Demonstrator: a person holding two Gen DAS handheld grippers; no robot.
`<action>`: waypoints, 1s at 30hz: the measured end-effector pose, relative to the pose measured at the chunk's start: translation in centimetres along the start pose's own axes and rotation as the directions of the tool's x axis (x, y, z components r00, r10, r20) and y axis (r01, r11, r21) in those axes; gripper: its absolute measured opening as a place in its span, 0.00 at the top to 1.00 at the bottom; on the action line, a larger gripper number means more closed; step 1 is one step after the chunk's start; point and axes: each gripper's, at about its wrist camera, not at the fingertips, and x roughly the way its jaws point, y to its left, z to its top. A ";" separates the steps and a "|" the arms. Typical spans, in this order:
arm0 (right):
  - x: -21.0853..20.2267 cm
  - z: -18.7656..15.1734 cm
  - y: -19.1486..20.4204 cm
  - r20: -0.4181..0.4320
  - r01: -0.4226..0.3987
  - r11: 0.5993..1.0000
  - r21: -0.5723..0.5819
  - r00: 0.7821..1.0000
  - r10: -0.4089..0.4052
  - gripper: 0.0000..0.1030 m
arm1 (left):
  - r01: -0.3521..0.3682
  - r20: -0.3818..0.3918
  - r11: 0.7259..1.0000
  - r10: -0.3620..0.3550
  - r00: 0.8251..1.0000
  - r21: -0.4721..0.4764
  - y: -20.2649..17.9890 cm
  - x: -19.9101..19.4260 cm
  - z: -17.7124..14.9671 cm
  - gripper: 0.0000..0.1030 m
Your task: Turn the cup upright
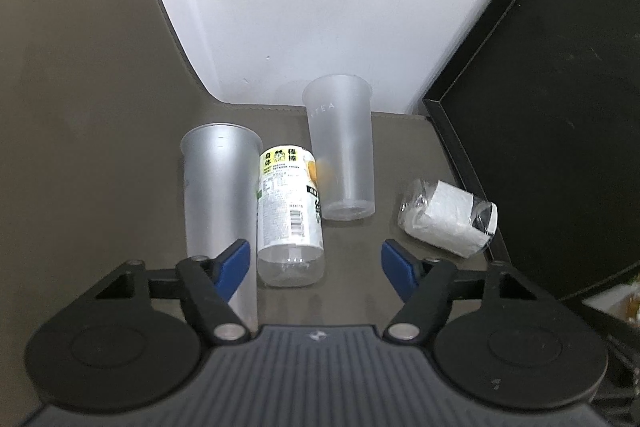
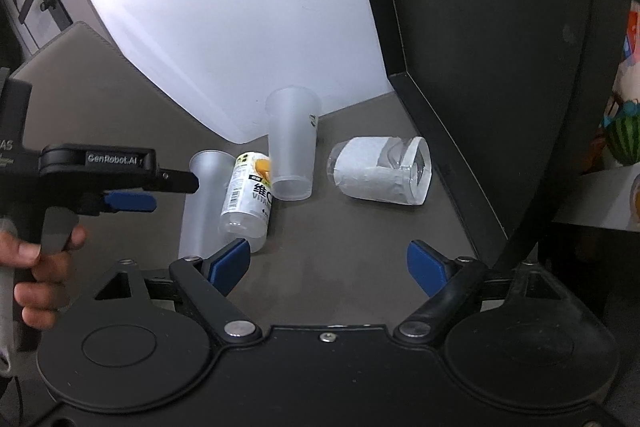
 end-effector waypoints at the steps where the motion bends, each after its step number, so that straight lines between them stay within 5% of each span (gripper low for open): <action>1: 0.1 0.0 -0.1 -0.003 0.003 1.000 0.003 1.000 -0.003 0.18 | 0.001 -0.002 1.000 -0.001 1.000 -0.006 0.1 0.3 0.3 0.32; 18: 2.2 0.0 -1.2 -0.045 0.010 0.998 0.056 0.999 -0.007 0.18 | -0.056 -0.061 0.998 0.054 0.997 -0.038 0.1 7.6 2.4 0.45; 30: 2.6 -0.2 -1.4 -0.083 -0.004 0.996 0.084 0.997 0.011 0.18 | -0.134 -0.140 0.991 0.129 0.982 -0.022 -0.3 10.9 2.4 0.45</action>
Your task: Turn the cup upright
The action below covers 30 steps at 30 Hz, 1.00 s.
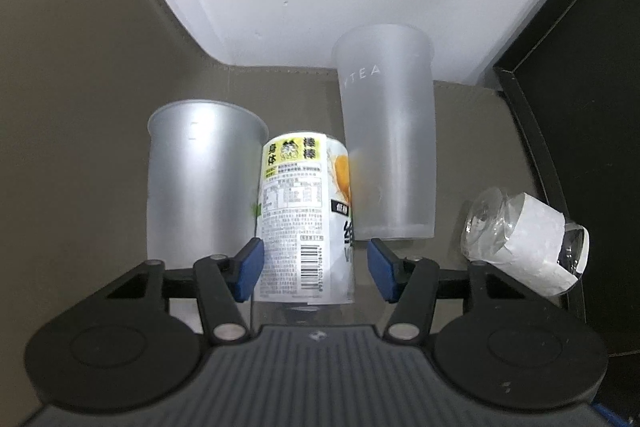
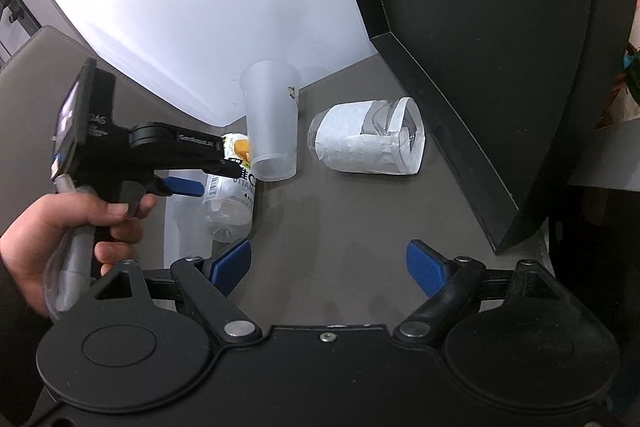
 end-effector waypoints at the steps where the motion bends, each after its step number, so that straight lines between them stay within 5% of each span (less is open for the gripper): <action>1: 0.0 -0.1 0.0 -0.003 0.000 1.000 -0.001 1.000 0.000 0.18 | -0.001 -0.009 1.000 0.001 1.000 0.005 -0.1 0.2 0.0 0.45; 21: -1.1 0.0 0.1 0.000 -0.025 1.000 -0.018 1.000 0.025 0.18 | -0.018 -0.178 0.996 0.032 0.983 0.083 -0.6 0.9 0.4 0.43; 30: -1.9 -0.2 -0.2 0.007 -0.046 0.999 -0.027 0.999 0.046 0.18 | -0.002 -0.188 0.997 0.017 0.982 0.077 -0.6 -0.8 -2.1 0.43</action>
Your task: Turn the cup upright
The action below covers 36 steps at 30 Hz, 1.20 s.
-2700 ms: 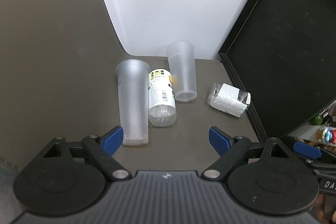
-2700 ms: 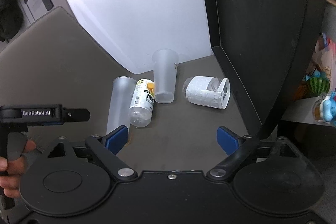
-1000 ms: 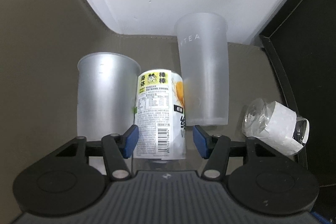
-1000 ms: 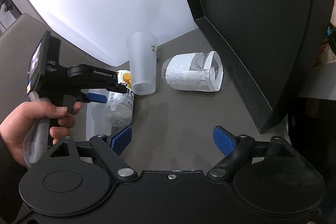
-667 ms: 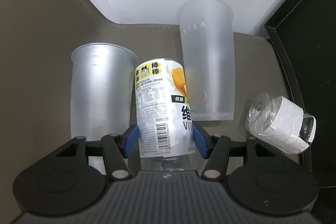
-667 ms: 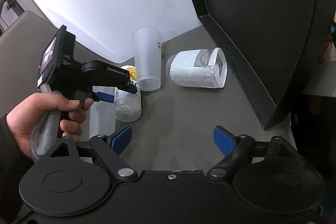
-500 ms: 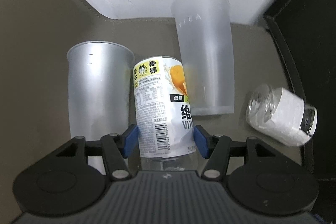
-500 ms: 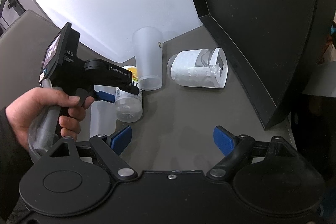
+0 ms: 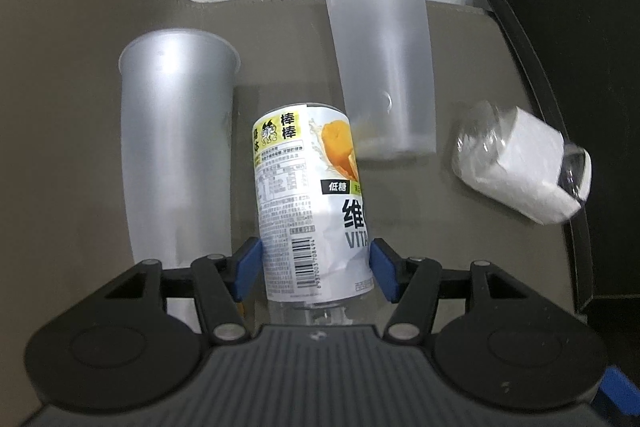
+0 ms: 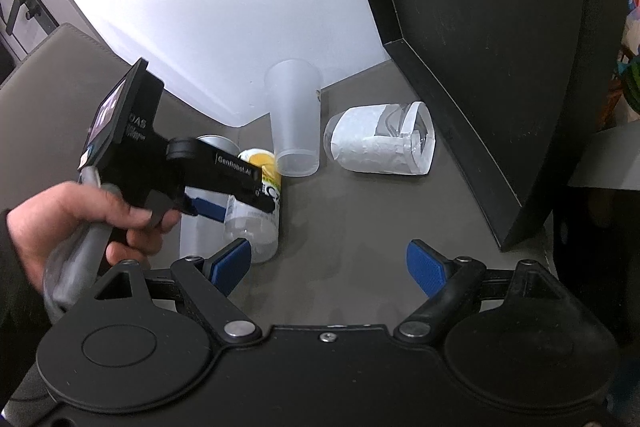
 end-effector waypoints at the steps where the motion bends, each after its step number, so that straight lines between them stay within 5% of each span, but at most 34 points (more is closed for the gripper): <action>1: -0.1 0.0 -0.1 0.001 -0.001 1.000 0.002 1.000 0.001 0.18 | 0.006 -0.002 1.000 -0.006 1.000 -0.002 0.0 -0.2 -0.4 0.43; 20: -0.8 -0.4 -1.9 -0.008 0.000 0.997 0.073 1.000 0.000 0.18 | 0.073 0.035 0.997 -0.075 0.997 0.037 -1.4 -3.1 -6.1 0.44; 36: -0.5 -0.8 -3.6 -0.043 -0.048 0.986 0.157 0.997 0.056 0.18 | 0.105 0.057 0.972 -0.119 0.991 0.208 -4.3 -4.2 -10.1 0.44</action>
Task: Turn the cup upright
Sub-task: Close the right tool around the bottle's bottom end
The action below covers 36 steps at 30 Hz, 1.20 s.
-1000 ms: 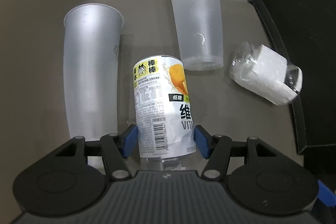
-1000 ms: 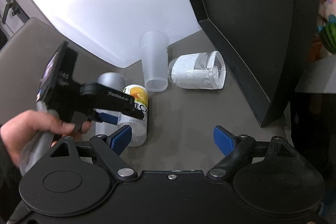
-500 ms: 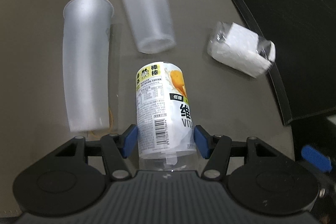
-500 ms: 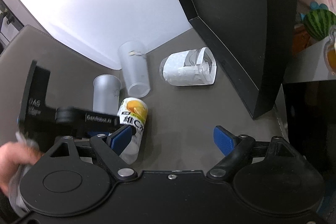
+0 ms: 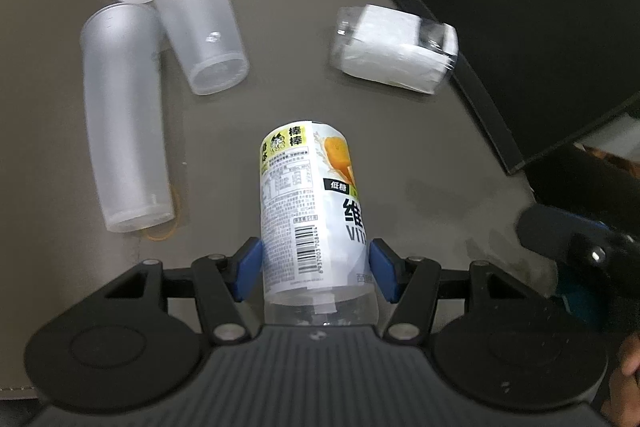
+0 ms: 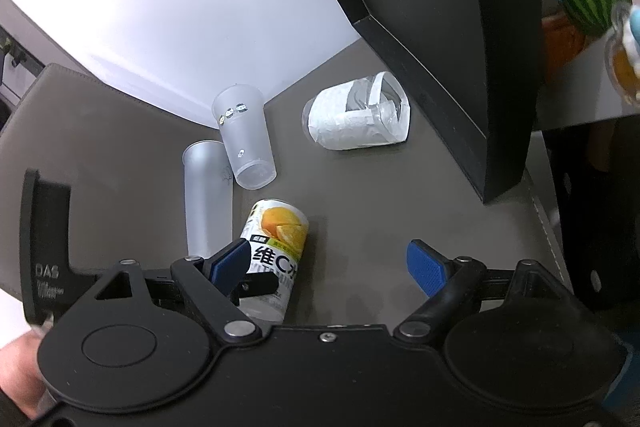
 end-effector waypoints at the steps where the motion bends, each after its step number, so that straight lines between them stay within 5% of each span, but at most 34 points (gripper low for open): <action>1: 0.1 0.0 -0.1 -0.006 -0.003 1.000 0.007 1.000 0.003 0.18 | 0.006 -0.002 1.000 -0.006 1.000 0.019 -0.4 0.0 -0.2 0.44; 19: 2.6 -0.4 -2.7 -0.134 -0.082 0.972 0.222 0.985 0.113 0.18 | 0.119 -0.064 0.971 -0.107 0.992 0.210 -3.9 -0.8 -4.1 0.44; 36: 5.1 -1.4 -2.7 -0.252 -0.009 0.977 0.214 0.966 0.065 0.17 | 0.198 -0.095 0.955 -0.181 0.979 0.221 -4.9 -1.3 -6.6 0.44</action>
